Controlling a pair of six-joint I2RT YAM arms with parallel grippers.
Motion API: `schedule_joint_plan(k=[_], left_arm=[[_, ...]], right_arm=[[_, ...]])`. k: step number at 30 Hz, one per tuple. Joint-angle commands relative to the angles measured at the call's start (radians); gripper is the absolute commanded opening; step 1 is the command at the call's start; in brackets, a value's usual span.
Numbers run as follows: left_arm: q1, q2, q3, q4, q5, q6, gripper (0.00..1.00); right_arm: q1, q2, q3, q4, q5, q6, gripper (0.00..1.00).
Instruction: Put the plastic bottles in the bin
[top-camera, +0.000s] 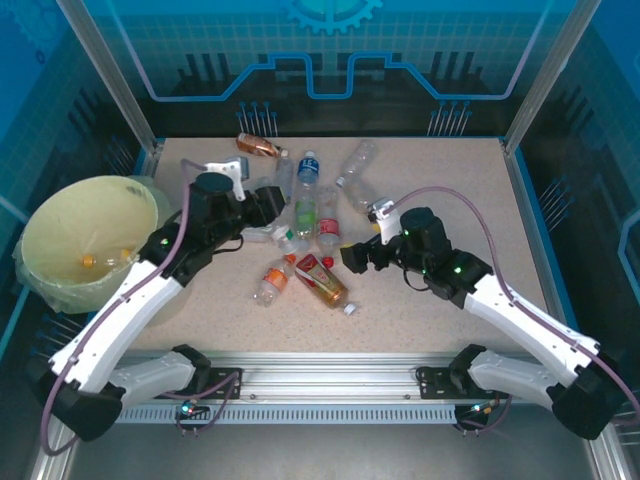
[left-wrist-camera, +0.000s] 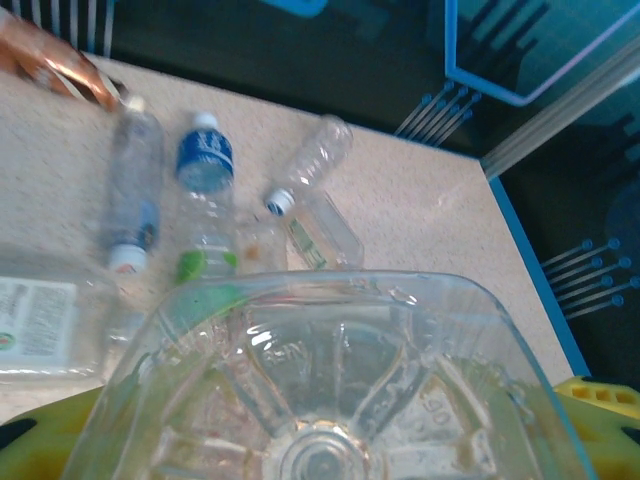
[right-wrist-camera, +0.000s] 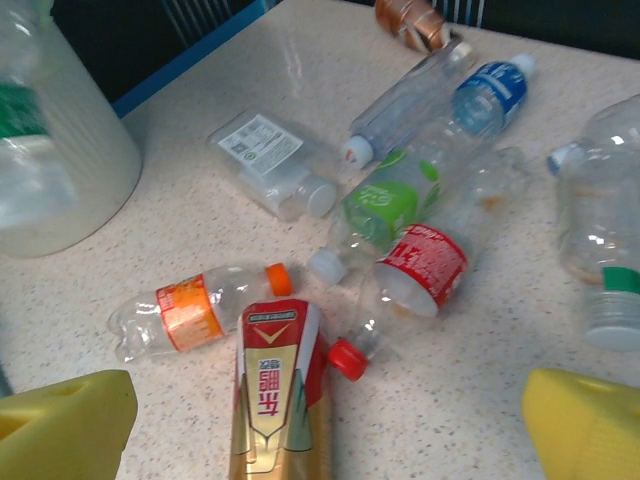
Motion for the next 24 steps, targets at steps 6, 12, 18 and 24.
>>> schedule_joint_plan(k=[6, 12, 18, 24], left_arm=[[0.018, -0.118, 0.218, -0.224, -0.318, 0.227, 0.5], [0.021, -0.122, 0.367, -0.266, -0.635, 0.381, 0.5], [0.114, -0.109, 0.395, -0.197, -0.818, 0.518, 0.5], [0.369, -0.061, 0.377, -0.258, -0.762, 0.493, 0.5]], right_arm=[[-0.005, -0.08, -0.05, 0.079, 0.124, -0.034, 1.0], [-0.011, -0.065, -0.047, 0.09, 0.124, -0.028, 1.0], [-0.013, -0.041, -0.036, 0.092, 0.12, -0.011, 1.0], [-0.016, -0.029, -0.03, 0.082, 0.119, -0.005, 1.0]])
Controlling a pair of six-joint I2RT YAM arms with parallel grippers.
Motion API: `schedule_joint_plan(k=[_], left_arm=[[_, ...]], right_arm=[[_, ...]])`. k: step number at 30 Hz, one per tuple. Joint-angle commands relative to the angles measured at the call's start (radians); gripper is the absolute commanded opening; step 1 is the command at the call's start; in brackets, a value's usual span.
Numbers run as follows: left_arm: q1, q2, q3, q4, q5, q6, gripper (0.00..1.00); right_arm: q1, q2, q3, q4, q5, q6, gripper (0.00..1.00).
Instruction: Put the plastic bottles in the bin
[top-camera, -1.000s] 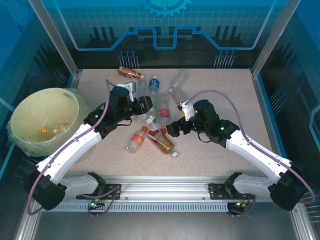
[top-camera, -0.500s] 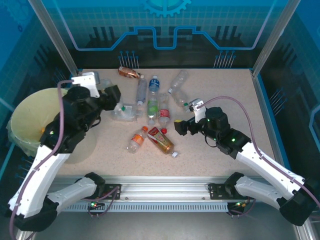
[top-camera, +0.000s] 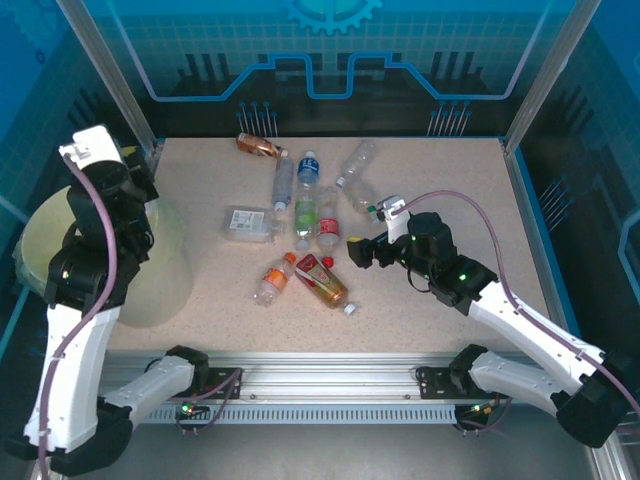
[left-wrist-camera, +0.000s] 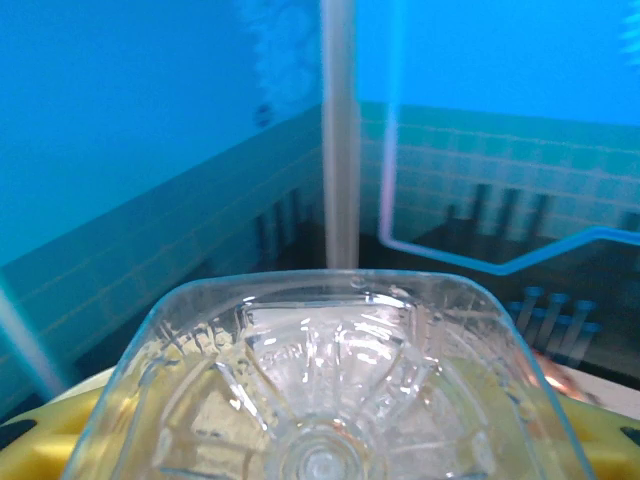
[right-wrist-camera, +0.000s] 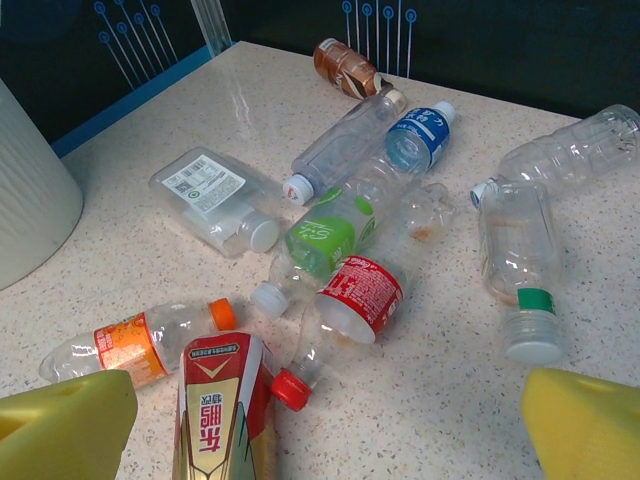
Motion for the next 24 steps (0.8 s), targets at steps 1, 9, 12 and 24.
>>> schedule_joint_plan(k=[1, 9, 12, 24], left_arm=[[0.132, 0.025, -0.005, -0.036, 0.006, 0.007, 0.5], [0.581, 0.067, -0.039, -0.112, 0.287, -0.107, 0.49], [0.746, 0.088, -0.068, -0.114, 0.381, -0.161, 0.49], [0.913, 0.17, -0.146, -0.14, 0.442, -0.206, 0.5]], right_arm=[[-0.008, 0.003, 0.008, 0.016, 0.013, 0.012, 1.0], [-0.018, 0.011, 0.018, -0.006, 0.017, -0.013, 1.0], [-0.023, 0.021, 0.038, -0.029, 0.007, -0.029, 1.0], [-0.03, 0.056, 0.076, -0.045, -0.026, -0.025, 1.0]])
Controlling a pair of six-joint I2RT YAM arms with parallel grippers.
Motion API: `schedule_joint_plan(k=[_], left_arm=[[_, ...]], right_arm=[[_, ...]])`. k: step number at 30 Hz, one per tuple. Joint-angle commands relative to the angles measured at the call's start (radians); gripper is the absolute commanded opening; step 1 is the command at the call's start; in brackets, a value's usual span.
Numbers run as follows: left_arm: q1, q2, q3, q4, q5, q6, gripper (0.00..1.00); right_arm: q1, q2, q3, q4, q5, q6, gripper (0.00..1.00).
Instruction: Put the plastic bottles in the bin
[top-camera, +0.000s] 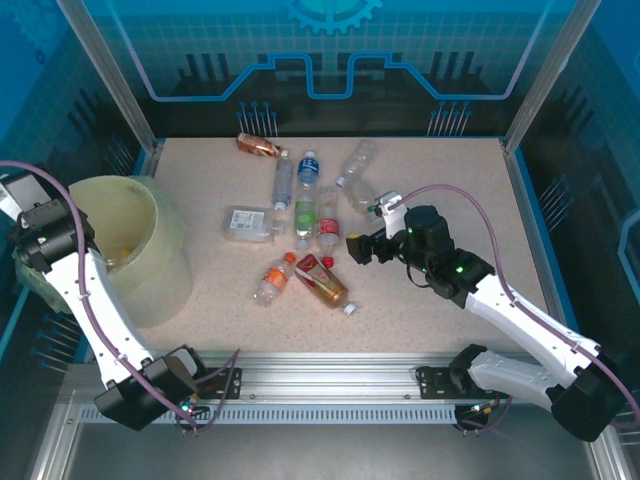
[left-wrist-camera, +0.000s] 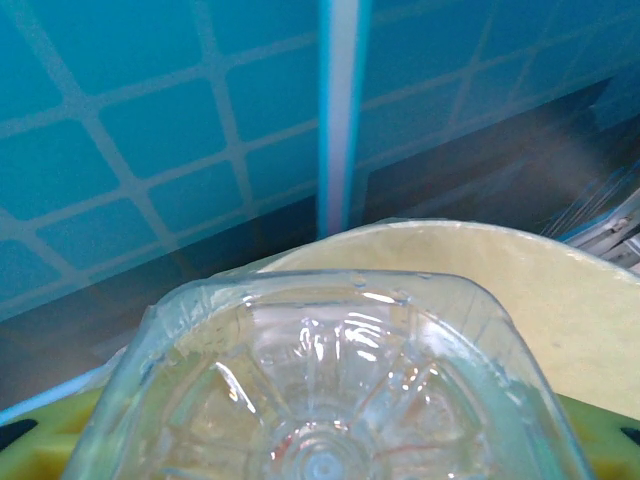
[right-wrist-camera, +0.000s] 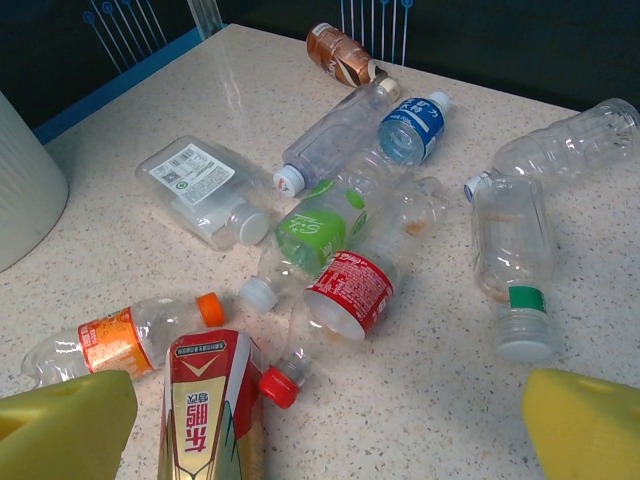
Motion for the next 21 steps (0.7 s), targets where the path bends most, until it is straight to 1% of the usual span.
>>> schedule_joint_plan(k=[1, 5, 8, 12, 13, 16, 18, 21], left_arm=[[0.029, 0.02, -0.028, -0.009, 0.002, -0.029, 0.52], [0.031, 0.023, -0.091, 0.033, -0.04, -0.046, 0.57], [0.03, 0.04, -0.098, 0.029, -0.039, -0.057, 0.6], [0.03, 0.049, -0.104, 0.028, -0.076, -0.065, 0.66], [0.031, 0.051, -0.102, 0.026, -0.078, -0.067, 0.7], [0.029, 0.053, -0.095, 0.019, -0.079, -0.073, 0.73], [0.03, 0.05, -0.091, 0.015, -0.075, -0.078, 0.77], [0.029, 0.044, -0.072, 0.0, -0.052, -0.083, 0.78]], right_arm=[[-0.011, 0.01, 0.025, -0.008, -0.013, 0.002, 1.0], [-0.012, 0.014, 0.028, -0.034, -0.002, -0.007, 1.0], [-0.015, 0.018, 0.028, -0.074, 0.007, -0.016, 1.0], [-0.018, 0.011, 0.028, -0.089, 0.013, -0.005, 1.0], [-0.019, 0.009, 0.026, -0.089, 0.017, 0.002, 1.0], [-0.021, 0.004, 0.013, -0.085, 0.027, 0.015, 1.0], [-0.023, 0.002, 0.009, -0.084, 0.032, 0.018, 1.0], [-0.027, 0.001, 0.009, -0.089, 0.037, 0.019, 1.0]])
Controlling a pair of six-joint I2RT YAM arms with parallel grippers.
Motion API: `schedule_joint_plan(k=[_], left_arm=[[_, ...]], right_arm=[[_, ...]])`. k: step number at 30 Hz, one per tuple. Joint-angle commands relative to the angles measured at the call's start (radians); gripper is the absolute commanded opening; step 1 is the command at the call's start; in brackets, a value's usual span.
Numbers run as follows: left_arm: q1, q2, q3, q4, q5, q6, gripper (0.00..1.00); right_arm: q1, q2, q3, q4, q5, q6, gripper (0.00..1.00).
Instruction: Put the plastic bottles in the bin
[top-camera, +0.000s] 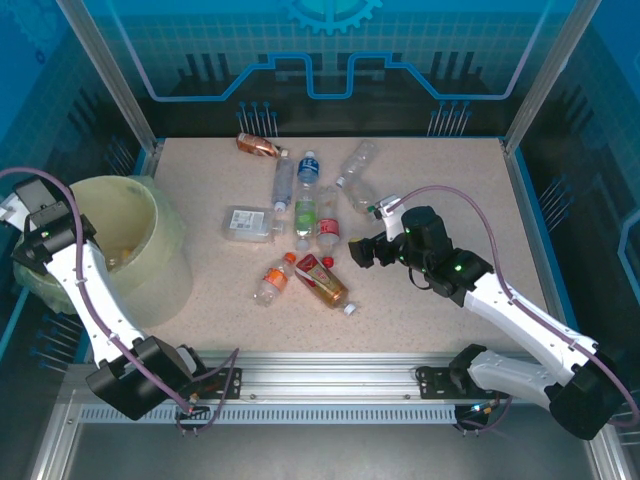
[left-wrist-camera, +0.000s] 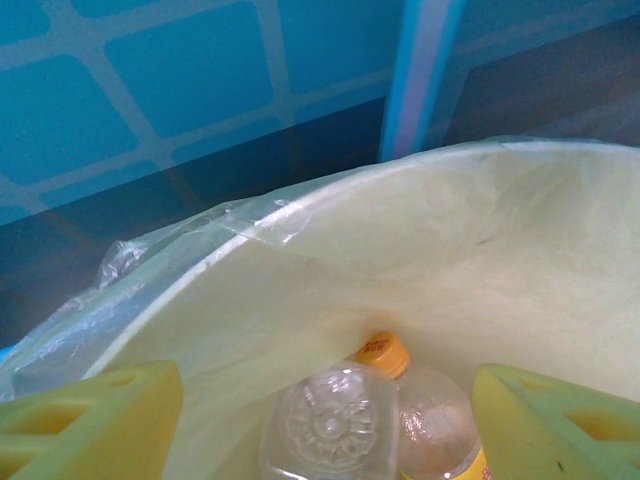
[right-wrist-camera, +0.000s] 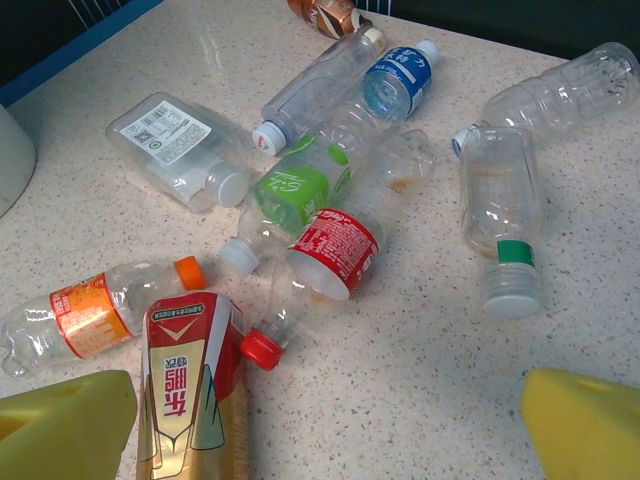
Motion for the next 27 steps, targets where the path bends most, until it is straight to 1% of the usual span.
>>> schedule_joint_plan(k=[1, 3, 7, 9, 12, 18, 22, 24, 27], left_arm=[[0.007, -0.012, 0.041, -0.02, 0.011, -0.023, 0.78], [-0.013, -0.023, 0.068, -0.044, 0.029, -0.019, 0.81], [-0.095, -0.068, 0.123, -0.068, 0.034, -0.015, 0.87], [-0.133, -0.093, 0.147, -0.074, 0.017, -0.025, 0.87], [-0.21, -0.146, 0.173, -0.06, 0.026, -0.046, 0.88], [-0.43, -0.231, 0.191, -0.014, 0.15, -0.104, 0.91], [-0.607, -0.261, 0.139, 0.051, 0.157, -0.145, 0.91], [-0.693, -0.253, 0.117, 0.072, 0.158, -0.16, 0.91], [-0.851, -0.214, 0.099, 0.089, 0.106, -0.165, 0.92]], right_arm=[[-0.017, -0.014, 0.009, -0.02, 0.024, 0.017, 1.0], [-0.019, -0.015, 0.006, -0.021, 0.029, 0.022, 1.0], [-0.022, -0.023, -0.007, -0.013, 0.036, 0.045, 1.0], [-0.024, -0.028, -0.017, -0.004, 0.038, 0.056, 1.0], [-0.027, -0.038, -0.031, 0.01, 0.045, 0.073, 1.0], [-0.047, -0.063, -0.07, 0.049, 0.086, 0.153, 1.0], [-0.06, -0.089, -0.109, 0.083, 0.109, 0.206, 1.0], [-0.066, -0.099, -0.126, 0.09, 0.117, 0.225, 1.0], [-0.074, -0.109, -0.137, 0.08, 0.132, 0.247, 1.0]])
